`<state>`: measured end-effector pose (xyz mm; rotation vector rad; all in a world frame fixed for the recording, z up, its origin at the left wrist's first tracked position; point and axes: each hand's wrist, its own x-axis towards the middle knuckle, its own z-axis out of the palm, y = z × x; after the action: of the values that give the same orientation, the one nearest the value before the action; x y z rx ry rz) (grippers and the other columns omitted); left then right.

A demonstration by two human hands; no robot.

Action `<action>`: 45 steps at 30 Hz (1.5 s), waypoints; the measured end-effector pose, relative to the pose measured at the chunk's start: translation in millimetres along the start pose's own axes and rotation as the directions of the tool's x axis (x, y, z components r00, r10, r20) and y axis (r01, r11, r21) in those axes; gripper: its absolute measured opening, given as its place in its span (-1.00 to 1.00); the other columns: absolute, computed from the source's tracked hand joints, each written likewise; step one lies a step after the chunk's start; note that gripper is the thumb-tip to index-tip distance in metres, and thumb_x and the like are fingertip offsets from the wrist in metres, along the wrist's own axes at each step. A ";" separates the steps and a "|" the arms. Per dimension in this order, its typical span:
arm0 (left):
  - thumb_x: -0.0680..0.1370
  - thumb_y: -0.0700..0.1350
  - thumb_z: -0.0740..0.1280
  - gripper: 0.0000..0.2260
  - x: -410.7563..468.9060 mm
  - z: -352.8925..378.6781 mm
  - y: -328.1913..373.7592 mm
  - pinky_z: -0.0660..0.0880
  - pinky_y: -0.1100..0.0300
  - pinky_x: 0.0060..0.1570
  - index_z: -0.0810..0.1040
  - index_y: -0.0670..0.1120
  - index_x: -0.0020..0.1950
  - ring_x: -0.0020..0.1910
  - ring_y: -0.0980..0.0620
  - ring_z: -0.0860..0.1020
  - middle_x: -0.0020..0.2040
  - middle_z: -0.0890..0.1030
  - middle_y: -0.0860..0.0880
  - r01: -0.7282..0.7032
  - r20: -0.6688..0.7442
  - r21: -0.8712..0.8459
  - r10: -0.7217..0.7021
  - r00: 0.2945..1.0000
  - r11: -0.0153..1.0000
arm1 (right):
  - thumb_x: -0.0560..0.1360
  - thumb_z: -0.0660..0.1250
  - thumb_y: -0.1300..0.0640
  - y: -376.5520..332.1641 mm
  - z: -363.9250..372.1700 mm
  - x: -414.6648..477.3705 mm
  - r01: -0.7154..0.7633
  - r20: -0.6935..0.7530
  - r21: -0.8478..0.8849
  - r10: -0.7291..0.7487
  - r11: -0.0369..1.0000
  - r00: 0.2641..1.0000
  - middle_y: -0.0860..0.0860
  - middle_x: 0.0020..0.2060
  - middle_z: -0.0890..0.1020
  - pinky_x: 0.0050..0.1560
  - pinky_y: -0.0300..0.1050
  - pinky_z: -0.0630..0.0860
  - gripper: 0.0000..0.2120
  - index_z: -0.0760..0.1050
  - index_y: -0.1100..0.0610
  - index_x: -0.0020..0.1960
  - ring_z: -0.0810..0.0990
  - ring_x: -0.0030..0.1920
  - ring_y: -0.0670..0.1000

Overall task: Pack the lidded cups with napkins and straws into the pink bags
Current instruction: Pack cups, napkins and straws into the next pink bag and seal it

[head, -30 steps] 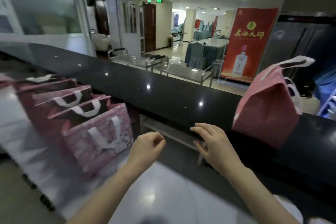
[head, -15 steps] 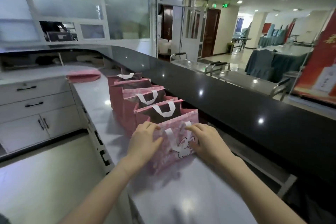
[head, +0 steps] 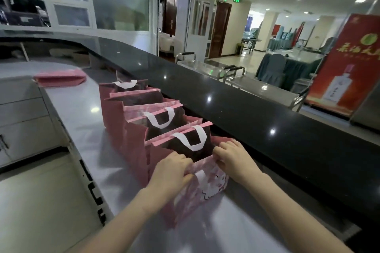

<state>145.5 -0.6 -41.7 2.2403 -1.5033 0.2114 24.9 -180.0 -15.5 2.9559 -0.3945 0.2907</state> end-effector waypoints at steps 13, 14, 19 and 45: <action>0.37 -0.09 0.43 -0.94 -11.6 30.7 119.1 0.43 0.17 -0.24 0.57 -0.01 -0.24 -0.16 0.00 0.52 -0.25 0.57 0.08 -0.386 0.055 -0.223 0.407 0.912 0.895 | 0.32 0.46 0.20 21.3 -36.7 -210.7 -0.236 -0.092 -0.007 0.234 0.972 0.968 -0.05 -0.26 0.55 -0.19 -0.10 0.46 -0.87 0.54 0.06 -0.18 0.54 -0.25 0.02; 0.36 -0.10 0.45 -0.94 -12.2 32.9 128.6 0.45 0.17 -0.24 0.59 -0.01 -0.24 -0.18 -0.01 0.52 -0.26 0.58 0.07 -0.407 0.047 -0.234 0.429 0.902 0.883 | 0.33 0.46 0.20 22.6 -37.1 -223.4 -0.254 -0.097 -0.014 0.252 0.967 0.963 -0.05 -0.27 0.55 -0.21 -0.11 0.46 -0.87 0.54 0.06 -0.19 0.54 -0.25 0.01; 0.42 -0.06 0.45 -0.94 -20.3 48.1 211.4 0.49 0.15 -0.26 0.63 -0.01 -0.16 -0.16 0.04 0.50 -0.23 0.59 0.09 -0.559 0.035 -0.288 0.592 0.805 0.778 | 0.40 0.42 0.15 34.0 -54.1 -316.8 -0.437 -0.088 -0.058 0.431 0.898 0.898 -0.07 -0.22 0.57 -0.12 -0.21 0.36 -0.93 0.56 0.03 -0.14 0.54 -0.20 -0.02; 0.32 0.00 0.58 -0.40 -4.7 52.4 284.5 0.35 -0.07 0.30 0.45 0.12 0.31 0.32 -0.01 0.35 0.32 0.43 0.08 -0.455 0.192 -0.457 0.585 0.788 0.764 | 0.40 0.33 -0.17 65.7 -27.9 -541.2 -0.895 0.421 -0.211 0.863 0.393 0.279 0.07 0.42 0.27 0.34 0.05 0.27 -0.23 0.08 -0.11 0.52 0.30 0.38 0.17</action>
<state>-121.0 -109.9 -14.4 1.5390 -2.1228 -0.2942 -510.1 -105.8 -94.1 2.4168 -2.1568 -0.3759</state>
